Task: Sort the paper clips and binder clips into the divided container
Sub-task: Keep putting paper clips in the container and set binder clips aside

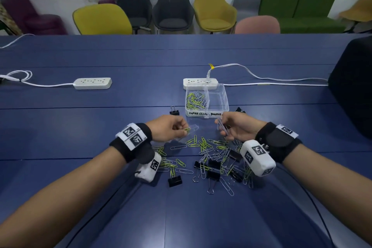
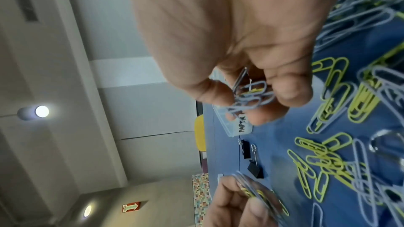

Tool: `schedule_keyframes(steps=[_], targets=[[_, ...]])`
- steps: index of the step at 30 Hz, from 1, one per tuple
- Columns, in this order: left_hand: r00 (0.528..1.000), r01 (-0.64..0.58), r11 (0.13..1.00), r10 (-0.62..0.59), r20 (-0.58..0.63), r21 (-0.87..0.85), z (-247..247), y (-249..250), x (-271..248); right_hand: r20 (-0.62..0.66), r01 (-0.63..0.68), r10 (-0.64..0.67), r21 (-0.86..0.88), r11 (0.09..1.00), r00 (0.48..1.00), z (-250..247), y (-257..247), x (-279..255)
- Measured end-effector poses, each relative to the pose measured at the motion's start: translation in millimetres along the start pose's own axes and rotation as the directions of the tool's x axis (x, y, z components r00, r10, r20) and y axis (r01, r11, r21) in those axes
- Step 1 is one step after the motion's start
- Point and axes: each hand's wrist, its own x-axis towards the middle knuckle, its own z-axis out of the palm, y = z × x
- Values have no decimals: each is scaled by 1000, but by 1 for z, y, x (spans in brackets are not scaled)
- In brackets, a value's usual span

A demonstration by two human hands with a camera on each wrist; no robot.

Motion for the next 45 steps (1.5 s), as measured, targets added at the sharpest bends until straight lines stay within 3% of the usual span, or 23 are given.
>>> schedule_keyframes(steps=[3,6,9,15,19,26,29,30,33,35,39,45], targets=[[999,13,911,2,35,-412,-4,-5,-4,78,-81,75,82,993,994,2,0,1],[998,33,785,7,62,-618,-6,-8,-7,106,-129,120,81,988,987,5,2,2],[997,68,676,-13,80,-734,-6,-14,-7,75,-135,132,42,990,988,12,5,3],[987,143,498,-132,89,-855,-8,-21,-10,-24,-15,15,-9,1000,1000,20,5,11],[974,214,496,-176,144,-841,-16,-22,-18,11,36,-36,-76,996,999,30,0,9],[964,196,582,-261,46,-789,-27,-31,-41,134,150,-105,-397,906,985,48,-5,11],[959,226,744,-284,9,-629,-28,-39,-50,156,220,-156,-632,743,975,58,-8,12],[958,251,802,-286,21,-542,-27,-42,-52,165,249,-190,-735,630,968,61,-9,12],[957,291,912,-281,76,-290,-22,-41,-62,235,290,-308,-946,147,922,70,-7,14],[960,279,956,-276,43,-91,-18,-36,-66,265,282,-364,-959,-9,893,75,-2,14],[973,232,938,-226,-53,258,-13,-30,-70,271,254,-347,-963,-95,898,83,2,16],[991,112,872,-136,16,477,-13,-22,-71,275,246,-331,-961,-126,903,95,2,25]])
